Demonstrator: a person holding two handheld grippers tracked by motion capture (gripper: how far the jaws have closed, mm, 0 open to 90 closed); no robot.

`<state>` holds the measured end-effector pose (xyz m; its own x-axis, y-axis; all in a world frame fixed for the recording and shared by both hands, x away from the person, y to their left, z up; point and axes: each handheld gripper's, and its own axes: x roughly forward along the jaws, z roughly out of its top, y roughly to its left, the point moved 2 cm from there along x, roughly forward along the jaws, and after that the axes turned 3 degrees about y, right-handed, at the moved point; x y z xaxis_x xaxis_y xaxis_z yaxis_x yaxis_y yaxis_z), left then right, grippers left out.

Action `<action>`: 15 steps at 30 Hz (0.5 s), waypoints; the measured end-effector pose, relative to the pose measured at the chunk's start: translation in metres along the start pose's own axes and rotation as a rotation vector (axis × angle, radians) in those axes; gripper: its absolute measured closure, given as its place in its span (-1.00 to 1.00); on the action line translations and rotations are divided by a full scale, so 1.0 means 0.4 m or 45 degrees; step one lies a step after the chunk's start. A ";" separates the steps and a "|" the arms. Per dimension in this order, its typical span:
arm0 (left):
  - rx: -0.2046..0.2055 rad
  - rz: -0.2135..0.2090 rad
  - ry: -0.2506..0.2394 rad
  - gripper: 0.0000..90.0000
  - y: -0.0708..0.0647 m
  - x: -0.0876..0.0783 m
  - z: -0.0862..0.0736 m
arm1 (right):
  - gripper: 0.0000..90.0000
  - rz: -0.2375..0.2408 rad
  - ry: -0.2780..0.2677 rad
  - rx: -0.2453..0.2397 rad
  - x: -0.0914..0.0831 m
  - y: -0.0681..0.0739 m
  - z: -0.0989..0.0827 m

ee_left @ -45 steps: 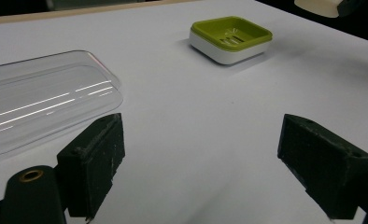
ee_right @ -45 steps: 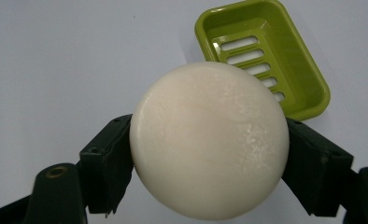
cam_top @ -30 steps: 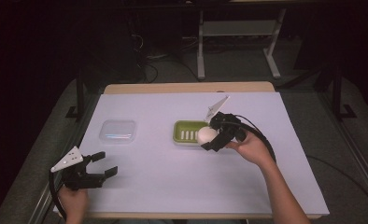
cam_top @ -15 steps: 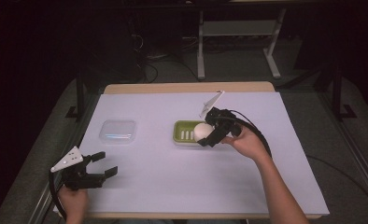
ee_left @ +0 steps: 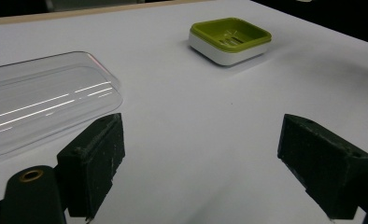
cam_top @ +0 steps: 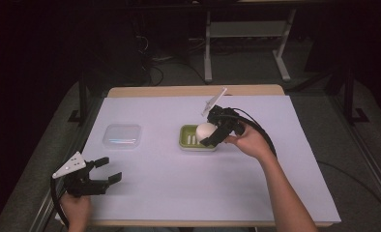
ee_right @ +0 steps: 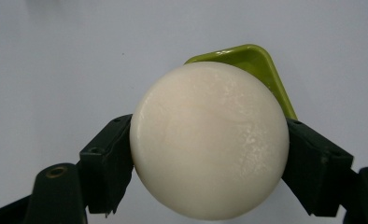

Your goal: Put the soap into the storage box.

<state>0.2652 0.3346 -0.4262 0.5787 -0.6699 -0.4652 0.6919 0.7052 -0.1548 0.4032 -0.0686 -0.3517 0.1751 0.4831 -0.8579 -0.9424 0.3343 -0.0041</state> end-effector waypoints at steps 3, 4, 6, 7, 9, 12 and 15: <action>0.000 0.000 0.003 -0.68 0.001 0.000 0.000 | -0.49 0.001 0.002 0.002 0.004 -0.001 0.011; 0.001 0.000 0.003 -0.68 0.000 0.000 0.000 | -0.49 0.002 0.002 -0.003 0.007 -0.002 0.015; 0.003 -0.001 0.001 -0.68 0.000 0.000 0.000 | -0.49 0.001 0.006 -0.004 0.010 -0.003 0.022; 0.003 -0.002 0.000 -0.68 0.000 0.000 0.000 | -0.49 -0.002 0.007 -0.011 0.012 -0.005 0.025; 0.001 -0.002 0.002 -0.68 0.001 0.000 0.000 | -0.49 0.003 0.010 -0.011 0.018 -0.007 0.030; 0.003 -0.001 0.002 -0.68 0.001 -0.001 0.000 | -0.49 0.004 0.018 -0.008 0.032 -0.013 0.036; 0.005 -0.004 0.000 -0.68 0.001 0.000 0.000 | -0.49 0.004 0.025 -0.001 0.037 -0.017 0.036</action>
<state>0.2654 0.3348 -0.4261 0.5766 -0.6718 -0.4649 0.6952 0.7024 -0.1527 0.4164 -0.0521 -0.3568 0.1665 0.4679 -0.8680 -0.9431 0.3325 -0.0017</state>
